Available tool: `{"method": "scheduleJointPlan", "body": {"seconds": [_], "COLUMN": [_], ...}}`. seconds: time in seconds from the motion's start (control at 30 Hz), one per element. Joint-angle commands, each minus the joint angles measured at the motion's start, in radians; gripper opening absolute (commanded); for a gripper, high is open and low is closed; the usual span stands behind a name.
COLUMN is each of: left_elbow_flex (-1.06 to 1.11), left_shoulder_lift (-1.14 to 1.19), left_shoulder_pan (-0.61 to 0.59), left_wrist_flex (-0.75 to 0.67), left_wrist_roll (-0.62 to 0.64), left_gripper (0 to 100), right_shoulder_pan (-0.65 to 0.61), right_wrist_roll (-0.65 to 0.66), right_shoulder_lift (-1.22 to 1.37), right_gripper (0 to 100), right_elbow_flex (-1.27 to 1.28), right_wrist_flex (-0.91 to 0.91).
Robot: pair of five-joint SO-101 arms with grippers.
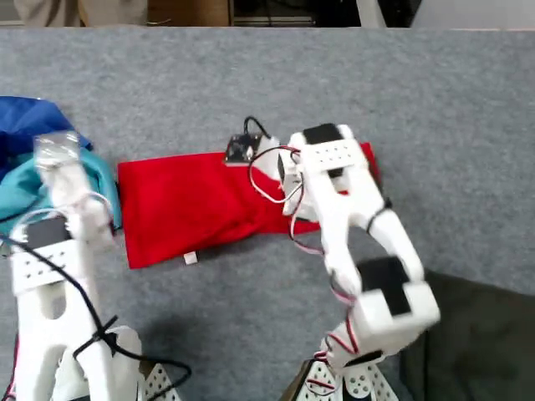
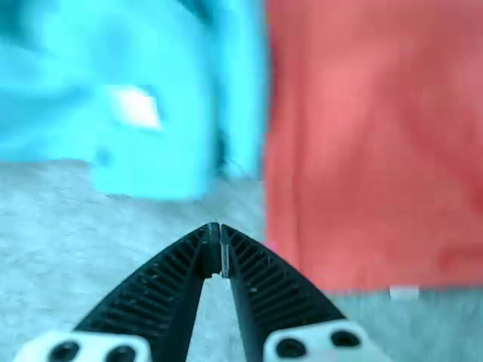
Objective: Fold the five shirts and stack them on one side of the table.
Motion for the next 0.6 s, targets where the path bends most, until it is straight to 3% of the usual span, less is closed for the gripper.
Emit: {"method": "scheduleJointPlan", "body": {"seconds": [0.0,0.1,0.27,0.57], "left_elbow_flex": [-0.100,-0.095,-0.123,-0.304], "left_shoulder_lift": [-0.010,0.008,0.170,0.565], "left_shoulder_pan": [-0.054,-0.046,0.043,0.106], "left_wrist_flex": [0.015,0.015,0.086,0.138], "left_wrist_roll": [0.114,0.213,0.262,0.322], "left_gripper": [8,19,20,20], "right_shoulder_pan": [0.004,0.053,0.182,0.280], "right_wrist_roll": [-0.044,-0.155,-0.376,-0.439], "right_shoulder_lift": [-0.217,-0.302,-0.265,-0.088], "right_gripper": [1.5,1.5,1.5,1.3], "right_elbow_flex": [-0.013,-0.007,0.005,0.104], "right_wrist_flex": [0.006,-0.114,-0.362,-0.617]}}
